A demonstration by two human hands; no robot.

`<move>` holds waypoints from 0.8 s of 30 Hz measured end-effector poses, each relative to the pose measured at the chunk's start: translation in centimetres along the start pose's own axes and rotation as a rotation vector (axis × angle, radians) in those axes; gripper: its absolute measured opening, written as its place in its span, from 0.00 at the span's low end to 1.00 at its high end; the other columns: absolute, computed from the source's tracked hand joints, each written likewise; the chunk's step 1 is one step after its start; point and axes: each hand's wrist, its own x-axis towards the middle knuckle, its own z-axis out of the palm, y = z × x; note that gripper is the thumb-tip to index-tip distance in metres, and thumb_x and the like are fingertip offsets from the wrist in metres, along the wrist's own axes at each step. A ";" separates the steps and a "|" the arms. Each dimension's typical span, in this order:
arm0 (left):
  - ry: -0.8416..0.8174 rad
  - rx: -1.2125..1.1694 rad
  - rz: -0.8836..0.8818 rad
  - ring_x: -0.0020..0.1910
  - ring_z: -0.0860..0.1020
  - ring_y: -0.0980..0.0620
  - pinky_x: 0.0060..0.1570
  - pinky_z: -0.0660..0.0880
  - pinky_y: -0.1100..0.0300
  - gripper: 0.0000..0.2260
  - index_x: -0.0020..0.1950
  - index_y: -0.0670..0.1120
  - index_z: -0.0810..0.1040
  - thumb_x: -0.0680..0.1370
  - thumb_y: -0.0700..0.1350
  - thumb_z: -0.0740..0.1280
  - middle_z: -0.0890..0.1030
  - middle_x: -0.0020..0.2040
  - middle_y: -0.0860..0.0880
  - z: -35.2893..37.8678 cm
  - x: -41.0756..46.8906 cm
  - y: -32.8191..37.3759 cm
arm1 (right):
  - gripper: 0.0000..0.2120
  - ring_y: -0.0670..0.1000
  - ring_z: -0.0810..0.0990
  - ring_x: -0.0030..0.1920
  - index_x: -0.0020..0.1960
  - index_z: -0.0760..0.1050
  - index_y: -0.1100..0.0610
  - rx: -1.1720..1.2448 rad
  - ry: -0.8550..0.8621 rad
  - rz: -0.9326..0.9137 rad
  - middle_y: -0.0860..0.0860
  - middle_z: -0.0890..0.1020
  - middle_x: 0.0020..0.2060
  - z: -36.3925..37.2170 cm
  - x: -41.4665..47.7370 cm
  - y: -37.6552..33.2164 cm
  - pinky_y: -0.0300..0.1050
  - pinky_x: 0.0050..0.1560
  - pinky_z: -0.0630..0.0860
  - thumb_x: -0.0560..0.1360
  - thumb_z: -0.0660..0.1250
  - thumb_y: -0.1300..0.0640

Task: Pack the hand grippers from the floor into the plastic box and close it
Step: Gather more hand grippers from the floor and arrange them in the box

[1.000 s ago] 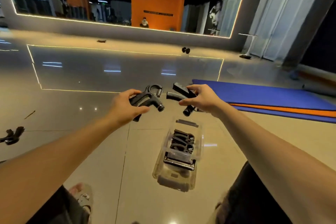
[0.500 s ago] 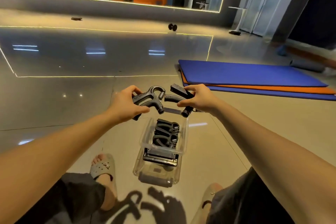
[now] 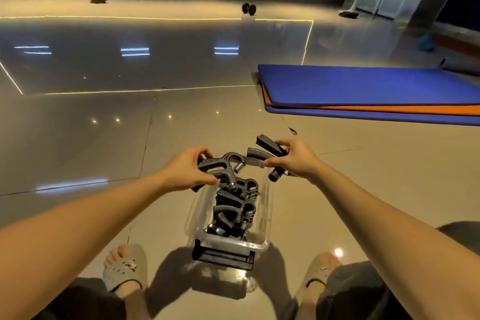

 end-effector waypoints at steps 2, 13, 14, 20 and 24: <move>-0.022 -0.013 -0.013 0.44 0.84 0.48 0.39 0.84 0.53 0.21 0.57 0.50 0.75 0.69 0.47 0.79 0.80 0.51 0.47 0.7 1.9 -1.6 | 0.35 0.48 0.83 0.47 0.72 0.71 0.55 0.010 -0.003 0.033 0.48 0.81 0.50 0.2 2.1 1.3 0.44 0.44 0.82 0.69 0.80 0.51; -0.069 0.370 0.084 0.56 0.66 0.52 0.58 0.69 0.55 0.24 0.58 0.56 0.78 0.65 0.62 0.74 0.68 0.55 0.52 5.9 11.9 -6.9 | 0.37 0.51 0.83 0.49 0.70 0.75 0.52 -0.054 0.033 0.070 0.49 0.83 0.52 1.8 9.8 5.7 0.54 0.51 0.84 0.64 0.81 0.45; -0.070 0.418 0.103 0.56 0.65 0.53 0.59 0.67 0.54 0.23 0.59 0.56 0.78 0.67 0.61 0.74 0.68 0.55 0.53 6.5 12.8 -7.2 | 0.36 0.51 0.83 0.49 0.70 0.75 0.51 -0.080 0.024 0.055 0.48 0.83 0.52 2.0 10.3 5.9 0.54 0.52 0.83 0.64 0.80 0.45; -0.106 0.502 0.157 0.59 0.65 0.53 0.63 0.66 0.51 0.25 0.63 0.55 0.79 0.69 0.64 0.68 0.70 0.55 0.53 9.0 16.2 -10.1 | 0.35 0.52 0.81 0.56 0.71 0.74 0.50 -0.148 0.010 0.030 0.48 0.82 0.59 2.2 12.1 7.4 0.54 0.58 0.79 0.67 0.80 0.45; -0.145 0.535 0.187 0.58 0.65 0.54 0.66 0.66 0.51 0.24 0.63 0.57 0.79 0.70 0.65 0.66 0.71 0.55 0.55 10.4 17.8 -11.3 | 0.37 0.52 0.80 0.55 0.74 0.71 0.54 -0.118 0.043 0.089 0.48 0.81 0.60 1.5 12.4 9.0 0.50 0.59 0.78 0.69 0.80 0.47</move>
